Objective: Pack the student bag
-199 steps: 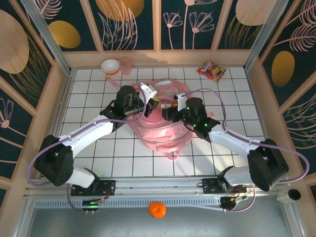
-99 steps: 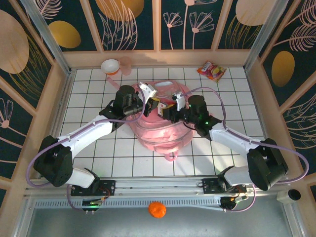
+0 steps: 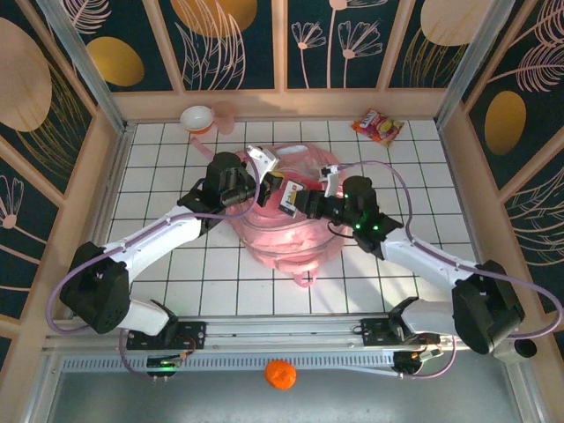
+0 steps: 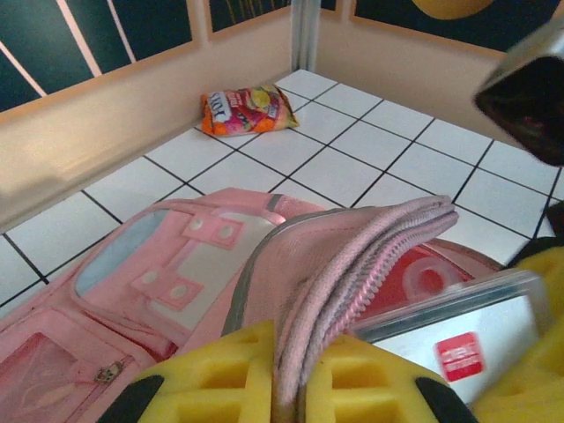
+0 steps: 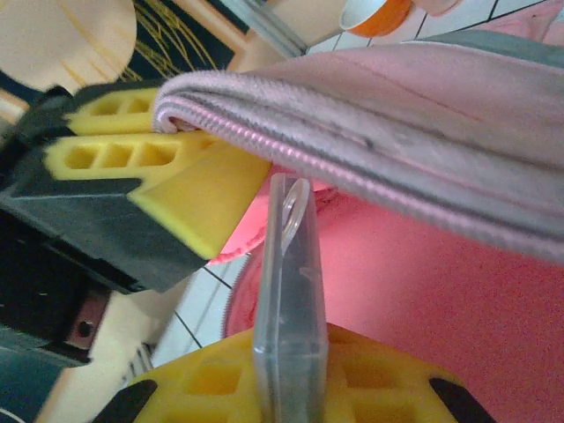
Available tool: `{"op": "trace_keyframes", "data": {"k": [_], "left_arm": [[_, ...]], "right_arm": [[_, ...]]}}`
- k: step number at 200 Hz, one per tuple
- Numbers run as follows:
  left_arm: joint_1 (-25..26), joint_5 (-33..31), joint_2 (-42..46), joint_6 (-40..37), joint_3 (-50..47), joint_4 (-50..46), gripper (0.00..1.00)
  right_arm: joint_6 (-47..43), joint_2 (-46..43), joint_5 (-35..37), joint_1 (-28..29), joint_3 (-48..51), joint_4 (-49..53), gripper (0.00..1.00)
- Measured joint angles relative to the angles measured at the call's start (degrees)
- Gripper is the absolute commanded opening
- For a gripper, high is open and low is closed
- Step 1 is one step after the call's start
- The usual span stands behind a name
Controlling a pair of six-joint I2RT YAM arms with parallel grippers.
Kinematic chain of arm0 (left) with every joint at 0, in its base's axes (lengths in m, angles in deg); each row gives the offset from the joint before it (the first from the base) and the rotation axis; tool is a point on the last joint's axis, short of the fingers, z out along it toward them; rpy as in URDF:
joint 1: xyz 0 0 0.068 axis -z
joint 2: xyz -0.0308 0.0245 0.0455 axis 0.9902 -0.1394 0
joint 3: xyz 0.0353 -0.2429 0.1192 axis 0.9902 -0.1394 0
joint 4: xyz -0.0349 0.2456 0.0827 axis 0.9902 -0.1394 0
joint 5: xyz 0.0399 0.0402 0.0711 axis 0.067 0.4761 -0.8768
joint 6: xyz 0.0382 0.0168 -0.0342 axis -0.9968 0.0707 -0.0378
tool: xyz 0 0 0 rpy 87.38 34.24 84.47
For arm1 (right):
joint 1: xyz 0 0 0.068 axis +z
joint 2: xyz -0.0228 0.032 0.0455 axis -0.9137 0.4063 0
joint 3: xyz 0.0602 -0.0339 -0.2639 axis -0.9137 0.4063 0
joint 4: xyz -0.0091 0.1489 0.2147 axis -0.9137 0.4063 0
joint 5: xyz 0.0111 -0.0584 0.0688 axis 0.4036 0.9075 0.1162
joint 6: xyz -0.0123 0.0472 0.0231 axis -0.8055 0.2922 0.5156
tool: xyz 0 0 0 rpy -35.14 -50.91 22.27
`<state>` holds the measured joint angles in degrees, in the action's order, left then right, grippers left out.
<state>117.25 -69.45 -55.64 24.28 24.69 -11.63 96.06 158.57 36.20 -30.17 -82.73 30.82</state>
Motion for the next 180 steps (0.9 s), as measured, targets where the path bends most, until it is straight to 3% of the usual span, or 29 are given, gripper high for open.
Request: {"op": "trace_keyframes", "data": {"k": [40,81,146,180], "left_arm": [[0.0,0.07,0.0,0.66,0.0,0.61,0.0],[-0.02,0.31,0.0,1.86,-0.02,1.75,0.0],[-0.02,2.84,0.0,2.47,-0.59,2.12,0.0],[-0.09,3.02,0.0,2.43,-0.98,2.19,0.0]], "right_arm": [[18.47,-2.6,9.64,4.17,2.82,-3.19,0.17],[31.34,-2.43,19.96,7.93,3.02,-3.41,0.2],[41.16,3.89,29.53,8.46,1.01,-3.65,0.19],[44.37,8.5,30.62,8.44,-1.95,-3.8,0.32]]}}
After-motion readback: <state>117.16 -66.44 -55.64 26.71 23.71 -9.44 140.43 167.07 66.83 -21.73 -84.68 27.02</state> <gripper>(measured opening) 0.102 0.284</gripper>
